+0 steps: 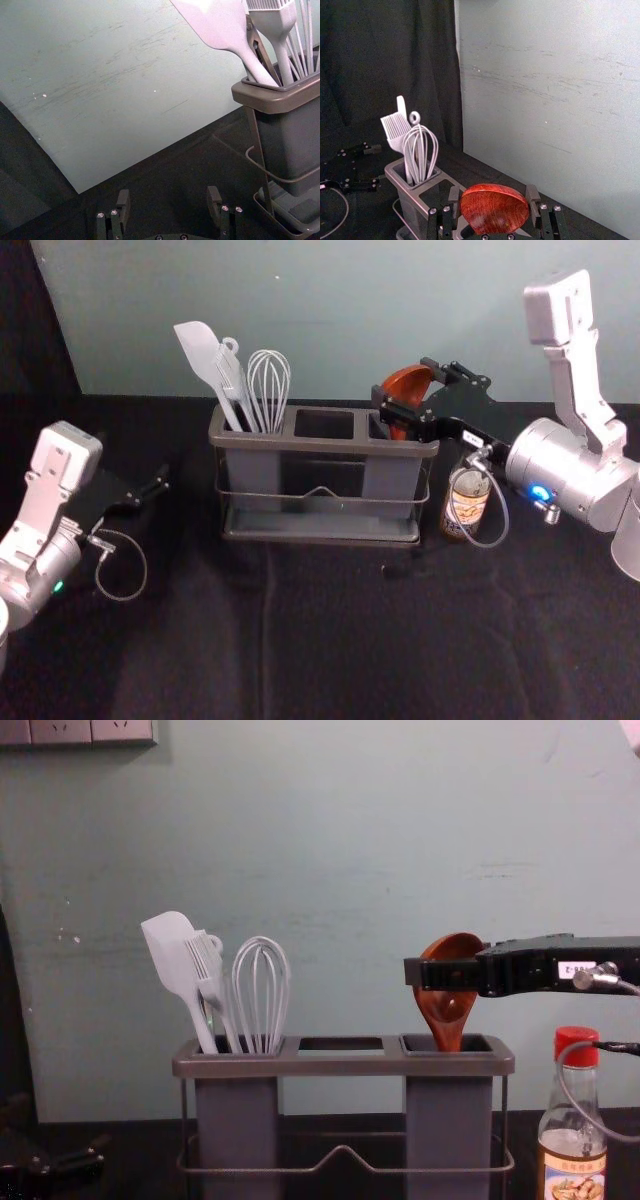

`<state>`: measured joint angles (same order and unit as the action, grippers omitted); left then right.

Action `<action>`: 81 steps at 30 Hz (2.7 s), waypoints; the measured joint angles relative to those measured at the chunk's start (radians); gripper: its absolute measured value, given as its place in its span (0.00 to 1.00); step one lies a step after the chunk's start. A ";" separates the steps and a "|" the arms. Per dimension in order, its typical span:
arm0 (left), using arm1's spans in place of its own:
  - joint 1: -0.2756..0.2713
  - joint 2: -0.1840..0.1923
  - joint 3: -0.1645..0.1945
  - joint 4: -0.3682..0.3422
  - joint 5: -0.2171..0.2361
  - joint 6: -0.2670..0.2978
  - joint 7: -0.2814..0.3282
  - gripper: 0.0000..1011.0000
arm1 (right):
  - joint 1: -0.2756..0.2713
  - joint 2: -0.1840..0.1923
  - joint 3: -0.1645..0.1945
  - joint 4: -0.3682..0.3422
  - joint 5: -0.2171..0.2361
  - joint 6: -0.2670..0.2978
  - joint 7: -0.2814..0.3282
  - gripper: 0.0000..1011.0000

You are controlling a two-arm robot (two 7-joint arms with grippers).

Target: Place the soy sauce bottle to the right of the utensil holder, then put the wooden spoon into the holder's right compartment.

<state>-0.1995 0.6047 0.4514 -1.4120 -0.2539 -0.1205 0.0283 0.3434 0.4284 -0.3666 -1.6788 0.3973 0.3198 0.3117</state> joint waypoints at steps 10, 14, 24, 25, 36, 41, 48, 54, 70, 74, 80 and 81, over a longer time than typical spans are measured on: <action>0.000 0.000 0.000 0.000 0.000 0.000 0.000 0.99 | 0.001 0.001 0.001 -0.001 0.000 -0.001 0.001 0.97; 0.000 0.000 0.000 0.000 0.000 0.000 0.000 0.99 | 0.001 0.001 0.001 -0.001 0.001 -0.001 0.001 0.99; 0.000 0.000 0.000 0.000 0.000 0.000 0.000 0.99 | 0.001 0.001 0.001 -0.002 0.000 -0.001 0.002 0.99; 0.000 0.000 0.000 0.000 0.000 0.000 0.000 0.99 | 0.001 0.001 0.001 -0.002 0.000 -0.001 0.002 0.99; 0.000 0.000 0.000 0.000 0.000 0.000 0.000 0.99 | -0.031 0.011 0.016 -0.052 -0.015 -0.012 -0.011 0.99; 0.000 0.000 0.000 0.000 0.000 0.000 0.000 0.99 | -0.084 0.023 0.047 -0.113 -0.016 -0.027 -0.032 0.99; 0.000 0.000 0.000 0.000 0.000 0.000 0.000 0.99 | -0.232 0.050 0.106 -0.244 -0.043 -0.079 -0.081 0.99; 0.000 0.000 0.000 0.000 0.000 0.000 0.000 0.99 | -0.404 0.067 0.156 -0.316 -0.077 -0.169 -0.115 0.99; 0.000 0.000 0.000 0.000 0.000 0.000 0.000 0.99 | -0.628 -0.008 0.209 -0.212 -0.209 -0.477 -0.209 0.99; 0.000 0.000 0.000 0.000 0.000 0.000 0.000 0.99 | -0.628 -0.031 0.210 -0.161 -0.216 -0.527 -0.209 0.99; 0.000 0.000 0.000 0.000 0.000 0.000 0.000 0.99 | -0.612 -0.064 0.214 -0.091 -0.220 -0.553 -0.207 0.99; 0.000 0.000 0.000 0.000 0.000 0.000 0.000 0.99 | -0.609 -0.067 0.214 -0.085 -0.220 -0.553 -0.206 0.99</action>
<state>-0.1995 0.6047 0.4514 -1.4120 -0.2539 -0.1205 0.0283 -0.2658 0.3609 -0.1527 -1.7637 0.1771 -0.2328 0.1060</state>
